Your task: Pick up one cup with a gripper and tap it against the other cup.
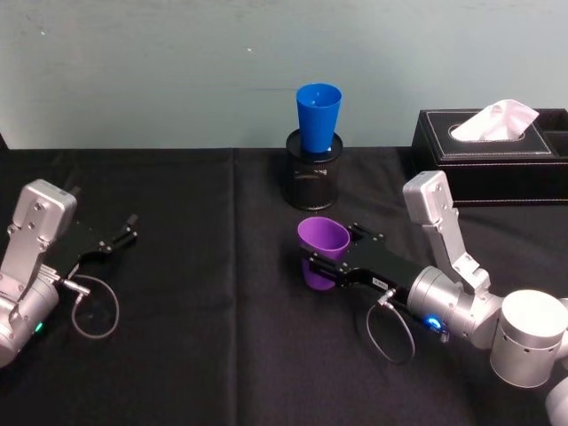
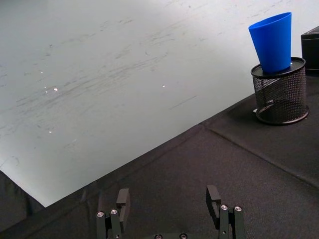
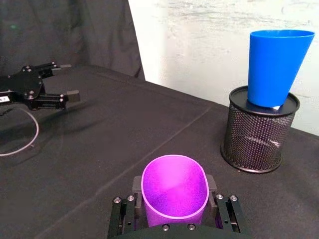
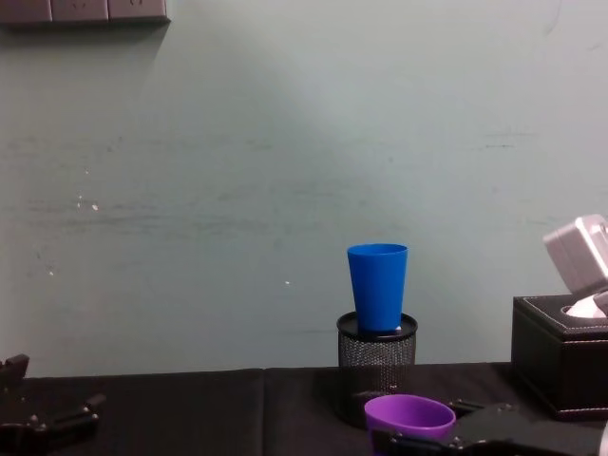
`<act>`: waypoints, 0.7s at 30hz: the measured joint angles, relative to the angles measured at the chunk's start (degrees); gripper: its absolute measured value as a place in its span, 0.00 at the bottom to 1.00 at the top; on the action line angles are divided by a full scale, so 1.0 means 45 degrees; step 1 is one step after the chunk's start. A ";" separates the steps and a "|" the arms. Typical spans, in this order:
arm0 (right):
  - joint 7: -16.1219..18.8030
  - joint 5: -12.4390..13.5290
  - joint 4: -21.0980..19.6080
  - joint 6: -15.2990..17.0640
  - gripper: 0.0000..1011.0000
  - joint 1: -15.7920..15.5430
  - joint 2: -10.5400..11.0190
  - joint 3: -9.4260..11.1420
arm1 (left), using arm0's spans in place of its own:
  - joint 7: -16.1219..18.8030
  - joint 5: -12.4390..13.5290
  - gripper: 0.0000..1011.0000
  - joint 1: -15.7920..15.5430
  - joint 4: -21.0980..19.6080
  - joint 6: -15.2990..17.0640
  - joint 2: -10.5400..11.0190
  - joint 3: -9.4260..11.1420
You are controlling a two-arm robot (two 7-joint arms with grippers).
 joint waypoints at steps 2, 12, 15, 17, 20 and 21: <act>0.0000 -0.0036 0.0018 0.0025 0.71 0.0000 0.0000 -0.0011 | 0.0001 -0.0001 0.99 -0.0001 0.0000 0.0000 0.0000 0.0000; -0.0036 -0.0204 0.0022 0.0114 0.71 -0.0010 -0.0008 -0.0017 | 0.0000 -0.0001 0.99 0.0000 0.0000 0.0000 0.0000 0.0000; -0.0047 -0.0204 0.0019 0.0114 0.71 -0.0009 -0.0005 -0.0016 | 0.0001 -0.0001 0.99 0.0000 -0.0001 0.0000 0.0000 0.0000; -0.0051 -0.0201 0.0017 0.0115 0.71 -0.0010 -0.0004 -0.0015 | 0.0000 -0.0001 0.99 -0.0001 0.0000 0.0000 0.0000 0.0000; -0.0056 -0.0199 0.0015 0.0116 0.71 -0.0010 -0.0001 -0.0016 | 0.0000 -0.0001 0.99 -0.0001 0.0000 0.0000 0.0000 0.0000; -0.0057 -0.0198 0.0015 0.0116 0.71 -0.0010 -0.0001 -0.0016 | 0.0000 0.0000 0.99 0.0000 0.0000 0.0000 0.0000 0.0000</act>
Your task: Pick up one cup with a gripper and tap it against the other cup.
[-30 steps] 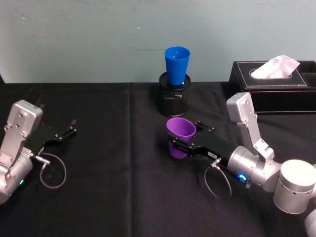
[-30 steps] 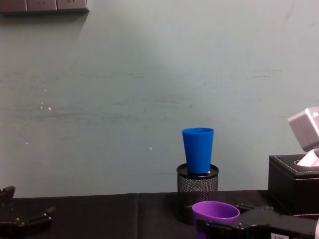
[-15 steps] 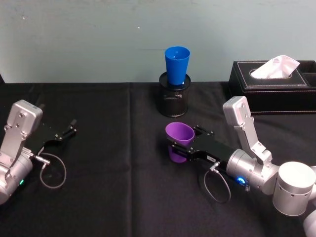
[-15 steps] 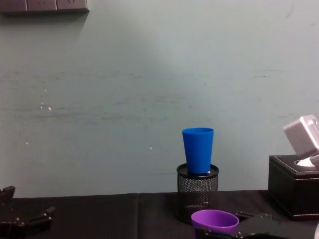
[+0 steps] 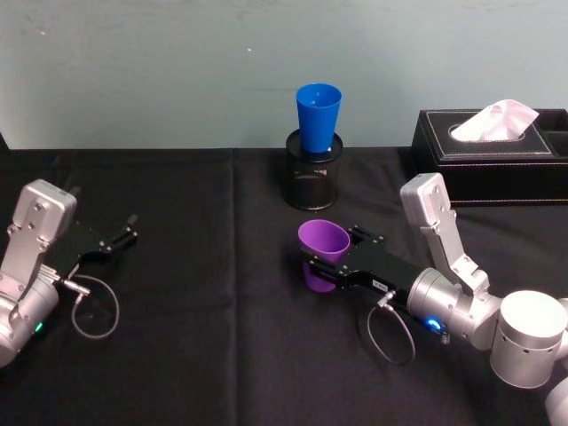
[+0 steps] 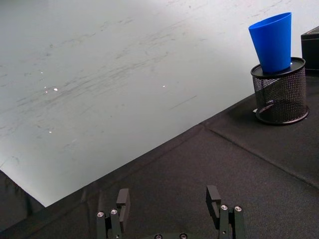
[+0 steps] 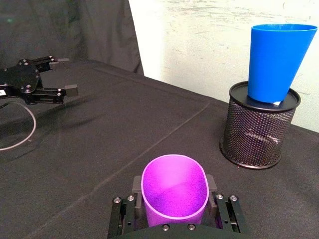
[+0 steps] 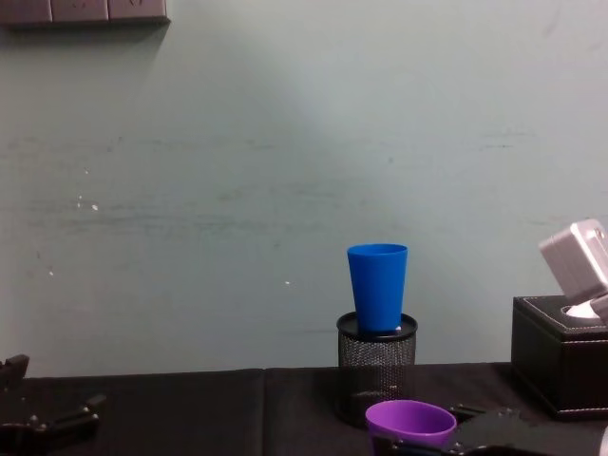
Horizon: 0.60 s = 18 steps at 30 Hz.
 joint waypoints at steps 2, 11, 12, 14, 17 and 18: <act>-0.0004 0.0000 -0.0002 0.0001 0.73 0.0001 0.0000 0.0000 | 0.0000 0.0000 0.99 0.0000 0.0000 0.0000 0.0000 0.0000; -0.0011 0.0007 -0.0006 0.0001 0.96 0.0006 0.0001 0.0000 | 0.0001 -0.0001 0.99 0.0000 0.0000 0.0000 0.0000 0.0000; -0.0011 0.0008 -0.0006 0.0000 0.97 0.0006 0.0001 0.0000 | 0.0000 0.0000 0.99 0.0000 0.0000 0.0000 0.0000 0.0000; -0.0011 0.0009 -0.0007 -0.0001 0.99 0.0006 0.0000 0.0000 | 0.0000 0.0000 0.99 0.0000 0.0000 0.0001 -0.0001 0.0000; -0.0012 0.0011 -0.0007 -0.0004 0.99 0.0006 0.0001 0.0000 | 0.0000 0.0000 0.99 0.0000 0.0000 0.0000 0.0000 0.0000; -0.0012 0.0013 -0.0006 -0.0005 0.99 0.0006 0.0000 0.0000 | 0.0000 -0.0001 0.99 0.0000 -0.0001 0.0000 0.0000 0.0000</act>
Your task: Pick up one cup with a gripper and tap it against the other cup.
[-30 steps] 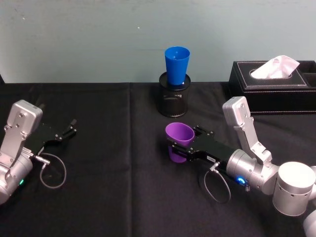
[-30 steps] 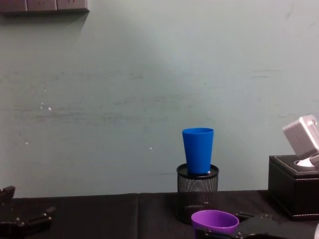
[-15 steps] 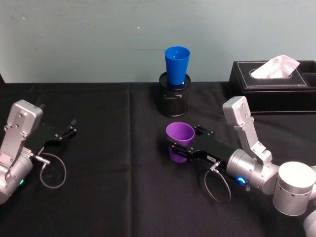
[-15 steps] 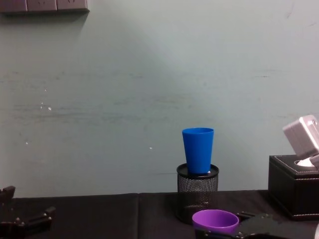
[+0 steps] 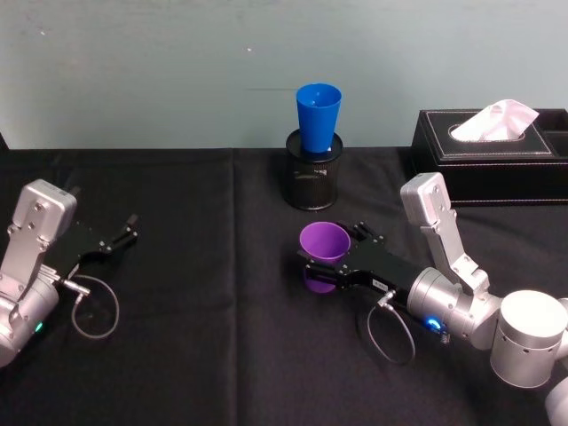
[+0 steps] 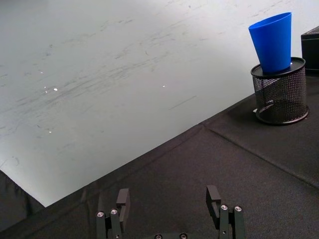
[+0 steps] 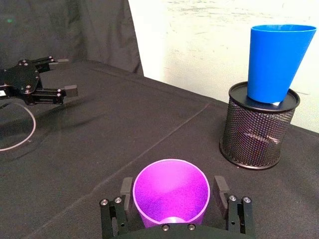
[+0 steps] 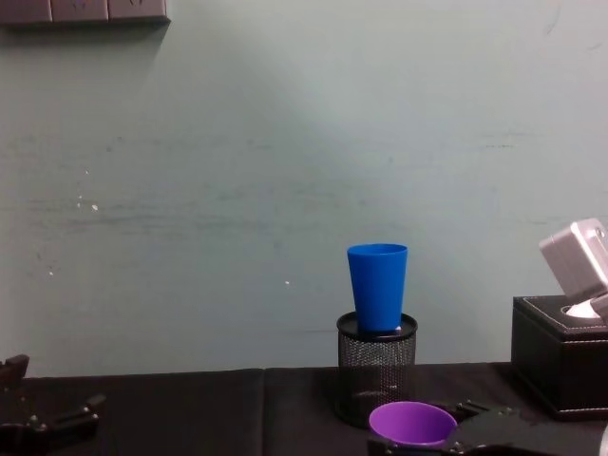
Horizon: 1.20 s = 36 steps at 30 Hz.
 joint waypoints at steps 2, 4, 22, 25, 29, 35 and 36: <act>0.0000 0.0001 -0.0001 -0.0001 0.99 0.0001 0.0000 0.0000 | 0.0000 0.0000 0.99 0.0000 0.0001 0.0000 0.0000 0.0000; 0.0000 0.0004 -0.0001 -0.0004 0.99 0.0001 0.0000 0.0000 | 0.0000 0.0000 0.99 0.0000 0.0001 0.0000 0.0000 0.0000; -0.0633 -0.0126 -0.0433 -0.1299 0.99 -0.0375 -0.0290 0.0704 | 0.0000 0.0000 0.99 0.0000 0.0001 0.0000 0.0000 0.0001; -0.1262 -0.0178 -0.0781 -0.1176 0.99 -0.0534 -0.0413 0.1052 | 0.0000 0.0001 0.99 0.0000 0.0001 0.0000 0.0000 0.0000; -0.2862 -0.0706 -0.1513 -0.0556 0.99 -0.0850 -0.0630 0.1629 | 0.0000 0.0000 0.99 0.0000 0.0001 0.0000 0.0000 0.0000; -0.5022 -0.1705 -0.2055 0.0230 0.99 -0.1227 -0.0968 0.2246 | 0.0000 0.0000 0.99 0.0000 0.0001 0.0000 0.0000 0.0000; -0.5245 -0.1828 -0.2073 0.0314 0.99 -0.1257 -0.1007 0.2302 | 0.0000 0.0000 0.99 0.0000 0.0001 0.0000 0.0000 0.0001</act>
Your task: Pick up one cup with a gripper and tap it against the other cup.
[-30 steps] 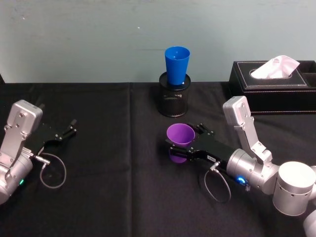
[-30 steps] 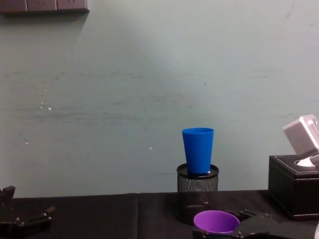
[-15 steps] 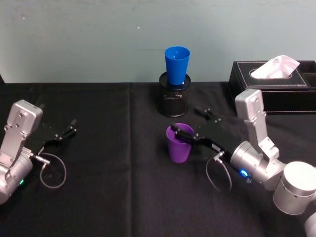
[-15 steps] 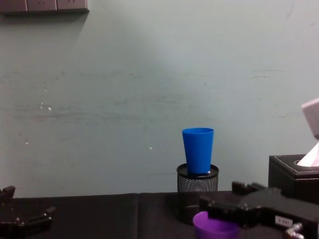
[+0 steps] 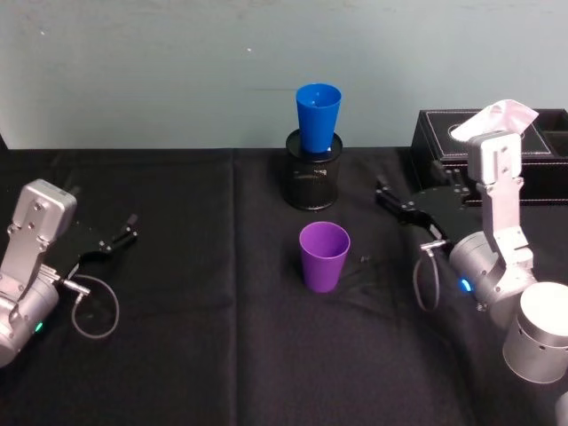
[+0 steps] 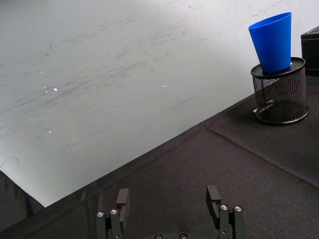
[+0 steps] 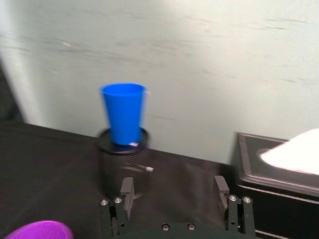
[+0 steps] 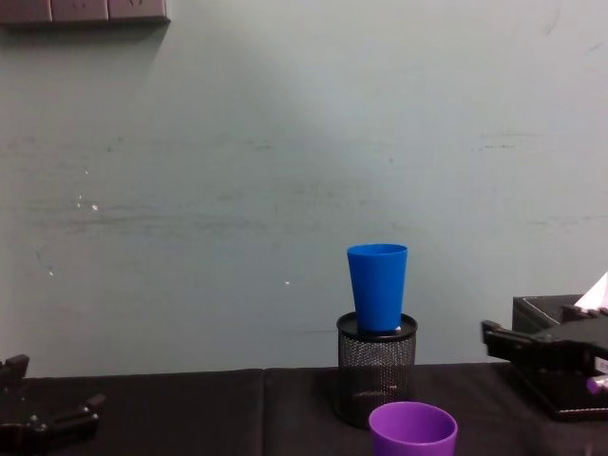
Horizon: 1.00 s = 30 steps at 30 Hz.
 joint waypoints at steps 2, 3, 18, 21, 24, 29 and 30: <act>-0.0361 -0.0200 0.0000 0.0140 0.99 -0.0050 -0.0082 0.0108 | 0.0000 0.0000 0.99 0.0000 0.0000 0.0000 0.0000 0.0000; -0.0654 -0.0369 0.0043 0.0247 0.99 -0.0093 -0.0168 0.0216 | 0.0000 0.0000 0.99 0.0000 0.0000 0.0000 0.0000 0.0000; -0.1246 -0.0970 0.0530 0.0292 0.99 -0.0131 -0.0471 0.0520 | 0.0000 0.0000 0.99 0.0000 0.0000 0.0000 0.0000 -0.0001; -0.1252 -0.0967 0.0511 0.0298 0.99 -0.0131 -0.0468 0.0521 | 0.0000 0.0000 0.99 0.0000 0.0000 0.0000 0.0000 -0.0001; -0.1256 -0.0965 0.0502 0.0304 0.99 -0.0133 -0.0466 0.0521 | 0.0000 0.0000 0.99 0.0000 0.0000 0.0000 0.0000 0.0000; -0.1268 -0.0961 0.0485 0.0317 0.99 -0.0138 -0.0462 0.0520 | 0.0000 0.0000 0.99 0.0000 0.0000 0.0000 0.0000 0.0000; -0.1272 -0.0960 0.0481 0.0322 0.99 -0.0140 -0.0460 0.0520 | 0.0000 0.0000 0.99 0.0001 0.0000 0.0000 0.0000 0.0000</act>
